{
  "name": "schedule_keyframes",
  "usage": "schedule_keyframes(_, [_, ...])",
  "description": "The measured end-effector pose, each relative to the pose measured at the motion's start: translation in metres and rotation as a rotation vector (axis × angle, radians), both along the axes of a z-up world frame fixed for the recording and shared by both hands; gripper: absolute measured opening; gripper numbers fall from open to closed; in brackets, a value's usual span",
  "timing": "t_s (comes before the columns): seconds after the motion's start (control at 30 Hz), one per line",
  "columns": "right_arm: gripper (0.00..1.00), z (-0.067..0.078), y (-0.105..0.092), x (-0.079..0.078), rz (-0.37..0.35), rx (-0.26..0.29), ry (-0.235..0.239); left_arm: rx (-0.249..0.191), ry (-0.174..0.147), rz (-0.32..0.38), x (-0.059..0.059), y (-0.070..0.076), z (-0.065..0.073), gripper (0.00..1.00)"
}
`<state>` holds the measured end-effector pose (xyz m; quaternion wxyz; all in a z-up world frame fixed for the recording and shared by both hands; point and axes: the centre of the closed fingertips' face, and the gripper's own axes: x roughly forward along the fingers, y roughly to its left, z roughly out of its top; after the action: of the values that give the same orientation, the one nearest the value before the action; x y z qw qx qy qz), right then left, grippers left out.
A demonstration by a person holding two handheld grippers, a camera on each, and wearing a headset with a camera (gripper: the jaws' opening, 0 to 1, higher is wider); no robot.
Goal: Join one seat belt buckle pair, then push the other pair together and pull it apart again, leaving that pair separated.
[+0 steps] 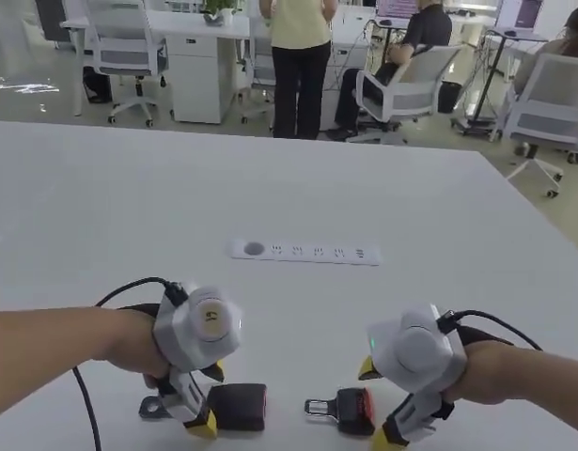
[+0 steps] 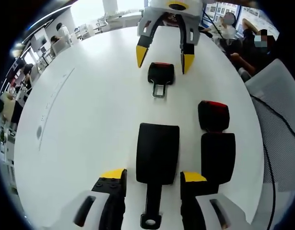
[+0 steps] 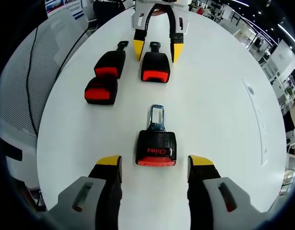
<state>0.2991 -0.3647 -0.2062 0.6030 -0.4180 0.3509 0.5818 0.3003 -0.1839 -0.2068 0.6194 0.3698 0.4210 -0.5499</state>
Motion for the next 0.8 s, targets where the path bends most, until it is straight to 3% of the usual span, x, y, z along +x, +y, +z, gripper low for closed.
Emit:
schedule_keyframes(0.3, [0.59, 0.006, -0.013, -0.008, -0.039, 0.019, 0.004, -0.038, 0.018, 0.067, -0.015, 0.021, 0.007, 0.48])
schedule_keyframes(0.37, [0.60, 0.007, -0.015, -0.009, -0.050, 0.027, 0.002, -0.051, 0.022, 0.077, -0.014, 0.029, 0.003, 0.49])
schedule_keyframes(0.43, [0.62, 0.009, -0.017, -0.011, -0.061, 0.034, 0.002, -0.062, 0.027, 0.092, -0.022, 0.029, 0.010, 0.50])
schedule_keyframes(0.53, [0.63, 0.009, -0.021, -0.014, -0.081, 0.047, -0.005, -0.082, 0.024, 0.121, -0.021, 0.037, 0.009, 0.53])
schedule_keyframes(0.7, [0.66, 0.011, -0.027, -0.021, -0.117, 0.073, -0.010, -0.173, -0.004, 0.205, -0.020, 0.047, 0.016, 0.55])
schedule_keyframes(0.8, [0.67, 0.012, -0.031, -0.025, -0.150, 0.105, -0.024, -0.211, -0.007, 0.242, -0.029, 0.049, 0.026, 0.56])
